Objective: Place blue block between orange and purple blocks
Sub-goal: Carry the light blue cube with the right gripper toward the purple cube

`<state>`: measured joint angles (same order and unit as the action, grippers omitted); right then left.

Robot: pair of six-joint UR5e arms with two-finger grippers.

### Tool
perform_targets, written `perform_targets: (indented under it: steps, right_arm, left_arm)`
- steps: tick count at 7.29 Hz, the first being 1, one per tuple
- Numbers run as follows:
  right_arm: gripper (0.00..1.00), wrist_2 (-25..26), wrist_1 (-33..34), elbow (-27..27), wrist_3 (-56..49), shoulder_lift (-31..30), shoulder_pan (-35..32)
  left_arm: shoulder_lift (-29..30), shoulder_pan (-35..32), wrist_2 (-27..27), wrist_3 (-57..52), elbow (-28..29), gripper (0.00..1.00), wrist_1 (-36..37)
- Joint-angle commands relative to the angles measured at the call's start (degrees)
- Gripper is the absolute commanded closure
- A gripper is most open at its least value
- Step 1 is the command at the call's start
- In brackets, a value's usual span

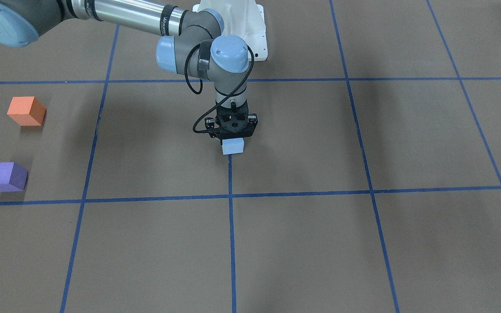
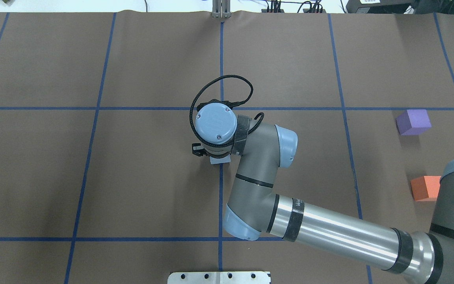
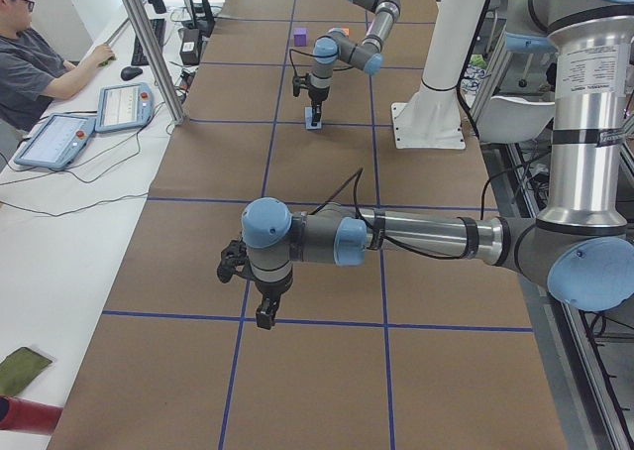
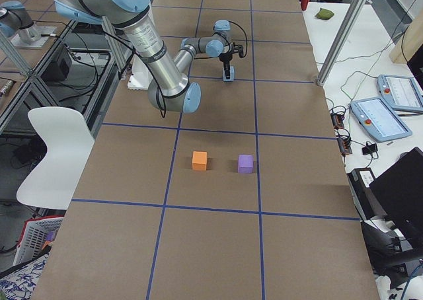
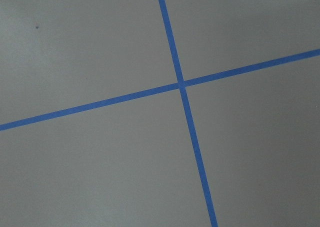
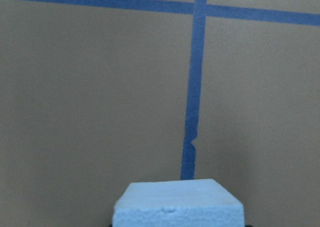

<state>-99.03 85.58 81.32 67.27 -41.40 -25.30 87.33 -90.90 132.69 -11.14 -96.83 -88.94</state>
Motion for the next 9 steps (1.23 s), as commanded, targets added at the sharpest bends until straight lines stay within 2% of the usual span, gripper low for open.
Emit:
perform_targets:
  steps: [1, 2, 3, 4, 6, 7, 8, 9]
  right_arm:
    - [0.96, -5.43, 0.90, 9.32, -0.81, -6.79, -5.08]
    - [0.96, -8.08, 4.90, 18.35, -4.30, -13.63, -8.33]
    - [0.96, -9.41, 10.60, 26.09, -10.08, -17.97, -11.06]
    - [0.96, -11.08, 12.83, 30.17, -14.23, -21.23, -14.40]
    - [0.95, -16.35, 12.06, 37.39, -20.73, -34.47, -20.64]
    - [0.95, -16.98, 11.02, 39.77, -22.60, -39.84, -23.46]
    - [0.95, -18.11, 4.83, 39.53, -23.05, -45.46, -25.22]
    - [0.94, -19.95, -4.98, 37.79, -22.88, -51.78, -27.68]
  left_arm:
    - [-0.05, -0.07, 0.99, 0.67, -0.02, 0.00, 0.08]
    - [-0.49, -0.07, 0.99, 2.07, -0.20, 0.00, -0.09]
    - [-0.67, 0.02, 0.99, 2.35, -0.11, 0.00, -0.27]
    - [-0.93, 0.02, 0.99, 2.35, -0.20, 0.00, -0.36]
    - [-0.93, 0.02, 1.08, 2.26, -0.28, 0.00, -0.36]
    - [-1.02, -0.07, 1.08, 2.35, -0.98, 0.00, -0.36]
    - [-1.02, -0.07, 1.08, 2.35, -1.08, 0.00, -0.36]
    - [-1.02, -0.07, 1.08, 2.35, -1.16, 0.00, -0.36]
